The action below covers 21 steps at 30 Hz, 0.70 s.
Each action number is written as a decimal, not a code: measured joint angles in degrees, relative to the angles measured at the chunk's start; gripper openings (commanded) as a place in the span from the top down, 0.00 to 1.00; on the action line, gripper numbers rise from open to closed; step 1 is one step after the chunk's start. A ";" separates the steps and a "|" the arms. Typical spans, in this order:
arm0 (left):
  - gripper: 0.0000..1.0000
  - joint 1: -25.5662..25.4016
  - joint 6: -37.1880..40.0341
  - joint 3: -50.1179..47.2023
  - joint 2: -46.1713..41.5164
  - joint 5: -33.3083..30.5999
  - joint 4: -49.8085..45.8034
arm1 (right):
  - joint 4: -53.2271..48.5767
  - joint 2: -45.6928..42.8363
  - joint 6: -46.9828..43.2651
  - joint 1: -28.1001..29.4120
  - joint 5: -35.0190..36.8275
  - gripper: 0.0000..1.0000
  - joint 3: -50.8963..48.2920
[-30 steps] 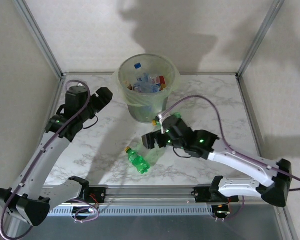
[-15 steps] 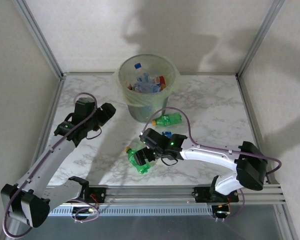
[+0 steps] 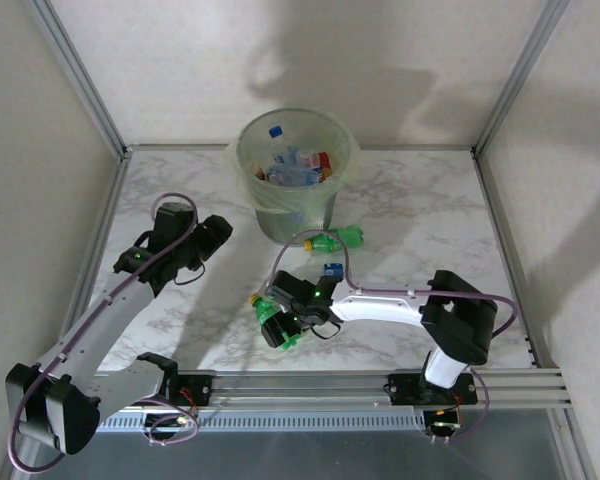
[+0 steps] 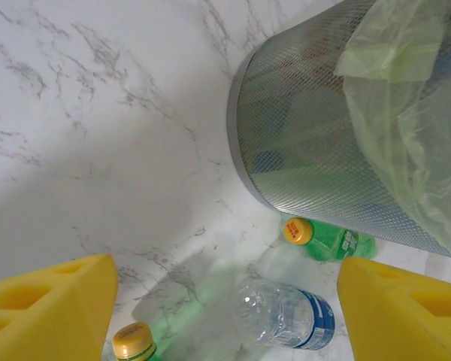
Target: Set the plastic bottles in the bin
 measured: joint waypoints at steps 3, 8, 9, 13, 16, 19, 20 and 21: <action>0.24 0.00 -0.42 -0.57 0.20 0.55 0.44 | -0.02 2.16 -0.22 0.63 -0.20 0.11 1.09; 0.24 0.00 -0.83 -0.92 0.57 1.01 1.27 | 0.00 3.34 -0.31 0.74 -0.17 0.17 1.55; 0.24 0.00 -0.83 -0.92 0.66 1.11 1.33 | 0.00 3.37 -0.35 0.74 -0.17 0.18 1.57; 0.25 0.00 -1.05 -1.66 0.92 1.66 2.36 | 0.04 3.48 -0.37 0.74 0.00 0.23 1.57; 0.25 0.00 -1.25 -2.54 0.92 1.95 2.36 | 0.42 3.48 -0.37 0.74 0.09 0.26 1.57; 0.25 0.00 -1.25 -3.13 0.92 1.95 2.32 | 0.98 3.45 -0.24 0.74 0.72 0.30 1.57; 0.25 0.00 -1.25 -3.17 0.92 1.95 2.34 | 1.05 3.41 -0.20 0.74 1.18 0.31 1.55; 0.25 0.00 -1.25 -3.17 0.92 1.95 2.36 | 1.11 3.41 -0.20 0.74 1.33 0.31 1.55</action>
